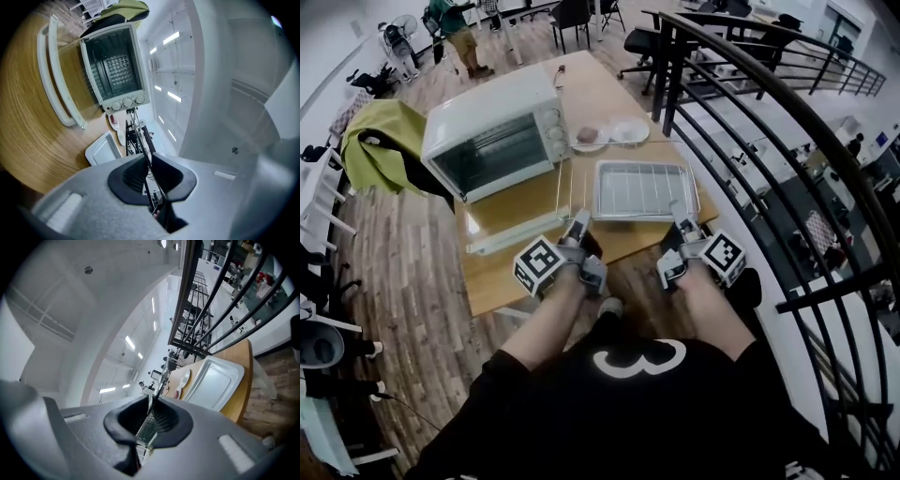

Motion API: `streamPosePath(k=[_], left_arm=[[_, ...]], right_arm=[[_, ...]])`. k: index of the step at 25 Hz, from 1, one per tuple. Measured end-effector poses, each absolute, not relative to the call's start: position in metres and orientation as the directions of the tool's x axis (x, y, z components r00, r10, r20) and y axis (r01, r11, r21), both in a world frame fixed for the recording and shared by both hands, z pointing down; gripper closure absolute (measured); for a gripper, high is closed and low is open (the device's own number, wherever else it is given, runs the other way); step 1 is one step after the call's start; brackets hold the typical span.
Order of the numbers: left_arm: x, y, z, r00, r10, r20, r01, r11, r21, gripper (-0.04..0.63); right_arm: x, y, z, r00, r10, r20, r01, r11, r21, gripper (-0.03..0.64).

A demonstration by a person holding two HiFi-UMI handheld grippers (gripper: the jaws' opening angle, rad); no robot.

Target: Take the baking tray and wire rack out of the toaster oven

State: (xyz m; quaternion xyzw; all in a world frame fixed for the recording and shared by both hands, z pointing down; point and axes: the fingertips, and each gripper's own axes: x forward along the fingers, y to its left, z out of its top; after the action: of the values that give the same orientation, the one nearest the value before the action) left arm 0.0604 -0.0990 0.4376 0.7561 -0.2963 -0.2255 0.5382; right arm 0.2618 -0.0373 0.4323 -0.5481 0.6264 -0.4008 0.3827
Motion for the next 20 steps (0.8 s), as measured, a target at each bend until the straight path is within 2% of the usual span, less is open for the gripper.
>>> streamPosePath(k=[10, 20], left_arm=[[0.114, -0.114, 0.461, 0.784, -0.62, 0.029, -0.211, -0.222, 0.952, 0.561], [0.137, -0.153, 0.497, 0.794, -0.596, 0.121, -0.271, -0.168, 0.948, 0.561]], right_arm=[[0.308, -0.036, 0.454, -0.025, -1.0, 0.001, -0.376, 0.008, -0.926, 0.591], [0.33, -0.073, 0.497, -0.021, -0.997, 0.077, -0.344, -0.066, -0.937, 0.589]])
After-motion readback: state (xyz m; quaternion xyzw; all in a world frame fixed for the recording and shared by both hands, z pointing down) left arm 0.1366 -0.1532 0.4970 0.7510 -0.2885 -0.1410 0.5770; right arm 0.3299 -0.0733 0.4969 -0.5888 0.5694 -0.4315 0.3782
